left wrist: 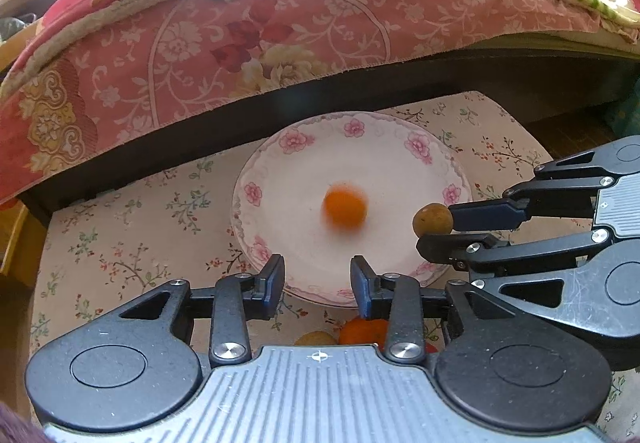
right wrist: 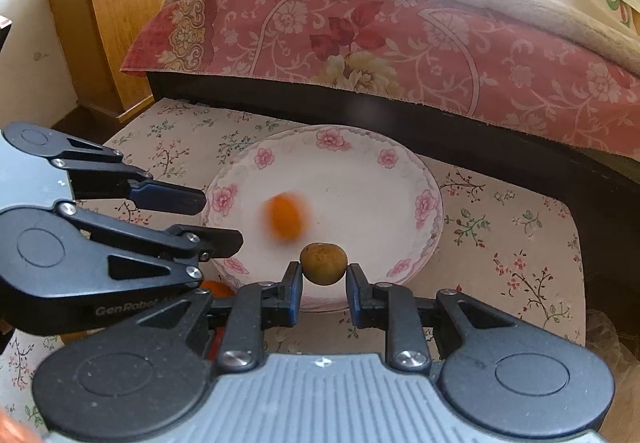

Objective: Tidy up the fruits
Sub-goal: 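Carry both fruits over the white plate and release them onto it, then withdraw both tools from the plate back toward the remaining fruit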

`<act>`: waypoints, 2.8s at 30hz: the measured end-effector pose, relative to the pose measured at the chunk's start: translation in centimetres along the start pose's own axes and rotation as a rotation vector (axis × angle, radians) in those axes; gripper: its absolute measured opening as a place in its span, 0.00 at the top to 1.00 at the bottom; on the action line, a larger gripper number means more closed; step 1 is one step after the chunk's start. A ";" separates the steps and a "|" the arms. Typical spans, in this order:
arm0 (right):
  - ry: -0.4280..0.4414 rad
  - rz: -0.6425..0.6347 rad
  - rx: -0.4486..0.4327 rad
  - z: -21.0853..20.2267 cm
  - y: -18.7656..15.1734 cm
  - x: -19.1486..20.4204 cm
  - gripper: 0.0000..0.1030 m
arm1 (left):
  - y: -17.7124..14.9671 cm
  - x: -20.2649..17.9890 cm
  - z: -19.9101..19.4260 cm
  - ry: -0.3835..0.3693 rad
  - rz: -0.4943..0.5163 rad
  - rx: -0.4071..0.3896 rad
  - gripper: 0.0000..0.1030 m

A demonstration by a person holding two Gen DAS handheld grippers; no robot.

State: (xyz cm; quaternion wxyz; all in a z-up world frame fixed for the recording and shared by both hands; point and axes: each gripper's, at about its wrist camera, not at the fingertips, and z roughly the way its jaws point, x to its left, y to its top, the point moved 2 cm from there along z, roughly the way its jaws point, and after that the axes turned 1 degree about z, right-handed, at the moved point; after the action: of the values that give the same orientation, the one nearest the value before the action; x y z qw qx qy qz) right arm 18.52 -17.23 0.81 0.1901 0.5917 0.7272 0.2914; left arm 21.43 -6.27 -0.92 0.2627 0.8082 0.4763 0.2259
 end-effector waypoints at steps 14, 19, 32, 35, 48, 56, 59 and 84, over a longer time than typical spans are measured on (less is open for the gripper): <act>-0.016 0.003 -0.018 -0.5 0.3 0.0 0.72 | 0.3 0.2 -1.3 -0.001 -0.006 -0.036 0.49; -0.018 0.009 -0.024 -0.6 0.4 0.0 0.69 | 0.3 0.2 -1.4 0.000 -0.006 -0.038 0.48; -0.024 0.004 -0.033 -1.1 0.4 0.1 0.69 | 0.1 0.6 -2.3 0.008 -0.011 -0.047 0.46; -0.022 -0.003 -0.032 -1.2 0.3 0.4 0.69 | 0.0 0.8 -2.5 0.011 -0.016 -0.047 0.45; 0.002 -0.031 -0.037 -2.2 0.2 1.9 0.69 | -0.6 0.8 -3.9 0.014 -0.016 -0.055 0.44; 0.008 -0.033 -0.027 -3.3 -0.3 3.0 0.69 | -1.6 1.0 -5.2 0.019 -0.025 -0.052 0.42; 0.019 -0.027 -0.018 -3.7 -0.8 3.5 0.69 | -2.3 1.0 -5.8 0.022 -0.031 -0.049 0.42; 0.229 -0.105 0.063 -5.2 -6.0 9.7 0.60 | -11.5 3.7 -9.7 -0.022 0.008 0.075 0.38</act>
State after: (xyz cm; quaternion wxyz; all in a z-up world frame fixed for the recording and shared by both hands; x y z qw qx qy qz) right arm 8.61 -9.66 1.49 0.1022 0.5213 0.7828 0.3240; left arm 9.62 3.78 -0.49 0.2365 0.8217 0.4783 0.2002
